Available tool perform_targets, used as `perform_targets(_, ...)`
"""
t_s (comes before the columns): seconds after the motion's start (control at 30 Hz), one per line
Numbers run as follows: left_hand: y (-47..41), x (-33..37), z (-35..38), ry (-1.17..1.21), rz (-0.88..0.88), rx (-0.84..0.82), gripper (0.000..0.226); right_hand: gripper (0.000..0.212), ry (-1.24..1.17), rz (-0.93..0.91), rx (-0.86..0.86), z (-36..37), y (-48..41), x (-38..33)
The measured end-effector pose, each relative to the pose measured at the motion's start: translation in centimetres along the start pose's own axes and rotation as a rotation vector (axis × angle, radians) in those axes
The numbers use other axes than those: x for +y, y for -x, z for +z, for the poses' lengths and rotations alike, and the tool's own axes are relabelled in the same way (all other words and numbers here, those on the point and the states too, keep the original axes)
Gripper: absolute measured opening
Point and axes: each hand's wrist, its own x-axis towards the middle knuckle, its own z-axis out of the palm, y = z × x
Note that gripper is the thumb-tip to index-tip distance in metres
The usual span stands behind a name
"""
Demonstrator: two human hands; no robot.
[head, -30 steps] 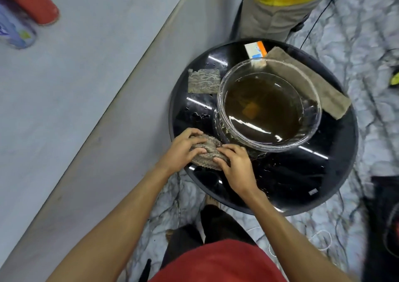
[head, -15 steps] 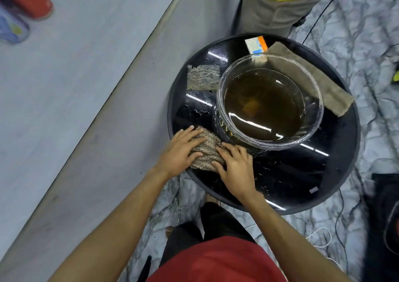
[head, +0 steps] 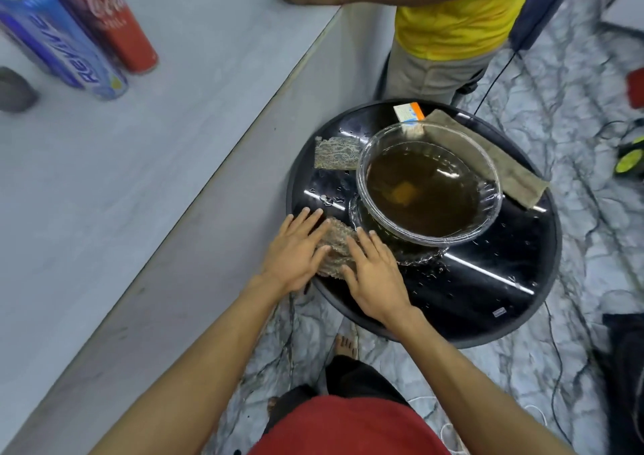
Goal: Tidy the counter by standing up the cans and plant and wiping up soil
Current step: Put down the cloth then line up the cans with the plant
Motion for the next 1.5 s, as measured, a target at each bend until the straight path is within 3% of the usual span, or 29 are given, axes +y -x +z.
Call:
perform_targets(0.4, 2.1, -0.1, -11.0, -0.118, -0.115, 0.199, 0.061, 0.06, 0.092, -0.122, 0.148, -7.9, -2.6, -6.1)
perform_targets(0.77, 4.6, -6.9, -19.3, -0.25, -0.294, 0.266, 0.063, 0.062, 0.085, -0.261, 0.229, -13.2, -7.2, -15.5)
perform_targets(1.03, 5.0, -12.8, -22.1, -0.217, -0.471, 0.303, 0.066, 0.063, -0.021, -0.336, 0.216, -14.5, -13.2, -21.4)
perform_targets(1.23, 3.2, -16.9, -23.2, -0.1, -0.676, 0.483, 0.075, 0.067, -0.068, -0.371, 0.176, -14.8, -19.4, -24.8)
perform_targets(1.5, -1.3, -22.2, -24.5, 0.083, -0.822, 0.773, 0.087, 0.074, -0.198, -0.425, 0.176, -15.8, -27.7, -27.9)
